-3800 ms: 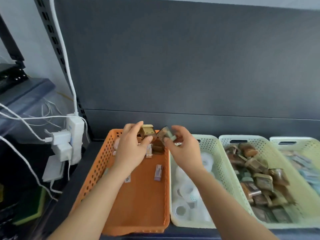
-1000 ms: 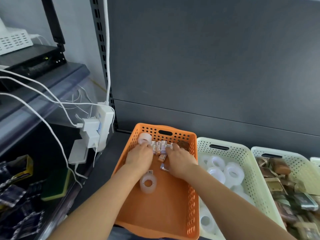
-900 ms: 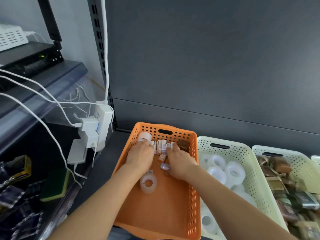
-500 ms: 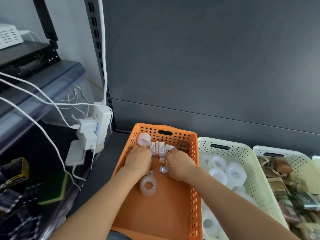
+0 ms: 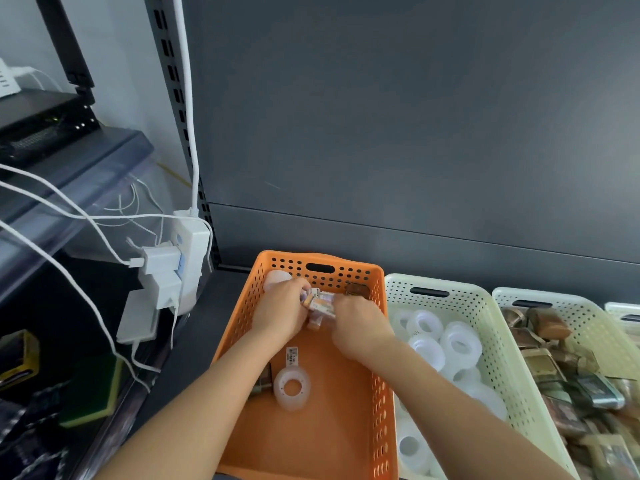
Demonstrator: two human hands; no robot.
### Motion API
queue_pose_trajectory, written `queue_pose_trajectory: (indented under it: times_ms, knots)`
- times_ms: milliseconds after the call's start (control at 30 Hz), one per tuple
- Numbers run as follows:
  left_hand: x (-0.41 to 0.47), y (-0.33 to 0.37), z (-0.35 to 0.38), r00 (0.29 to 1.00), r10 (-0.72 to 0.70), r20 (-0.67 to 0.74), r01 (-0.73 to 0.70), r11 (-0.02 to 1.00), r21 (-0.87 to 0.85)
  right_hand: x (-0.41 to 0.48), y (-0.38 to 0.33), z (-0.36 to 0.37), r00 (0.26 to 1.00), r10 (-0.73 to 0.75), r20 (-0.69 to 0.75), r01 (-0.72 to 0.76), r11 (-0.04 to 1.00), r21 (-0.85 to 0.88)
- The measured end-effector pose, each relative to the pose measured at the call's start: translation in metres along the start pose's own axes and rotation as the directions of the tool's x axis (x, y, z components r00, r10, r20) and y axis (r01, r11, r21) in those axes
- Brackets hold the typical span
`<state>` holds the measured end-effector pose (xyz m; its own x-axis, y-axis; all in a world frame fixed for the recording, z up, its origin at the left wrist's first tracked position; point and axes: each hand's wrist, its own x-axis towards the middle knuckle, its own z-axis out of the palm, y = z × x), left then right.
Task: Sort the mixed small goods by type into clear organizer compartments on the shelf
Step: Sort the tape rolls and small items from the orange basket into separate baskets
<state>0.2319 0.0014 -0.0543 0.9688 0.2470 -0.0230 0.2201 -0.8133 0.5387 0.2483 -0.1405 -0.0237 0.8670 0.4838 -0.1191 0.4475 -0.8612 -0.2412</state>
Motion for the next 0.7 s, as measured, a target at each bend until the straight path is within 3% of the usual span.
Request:
queue_pose_trajectory:
  times_ms: [100,433,567,700]
  knots:
    - [0.004,0.008,0.006,0.999,-0.013,0.032,0.014,1.0,-0.011,0.0,0.008,-0.014,0.993,0.021,-0.115,-0.016,0.999,0.043]
    - [0.008,0.027,0.016,0.99,-0.112,0.086,0.082,0.953,0.29,-0.014,0.028,-0.023,0.979,0.047,-0.2,-0.002,0.975,0.221]
    - [0.003,0.025,0.009,0.983,-0.139,0.118,0.122,0.982,0.145,-0.026,0.039,-0.026,0.968,0.074,-0.239,0.007,0.947,0.32]
    - [-0.005,0.037,-0.002,0.996,-0.078,0.04,0.084,0.976,-0.202,-0.045,0.057,-0.036,0.959,0.116,-0.257,0.028,0.867,0.497]
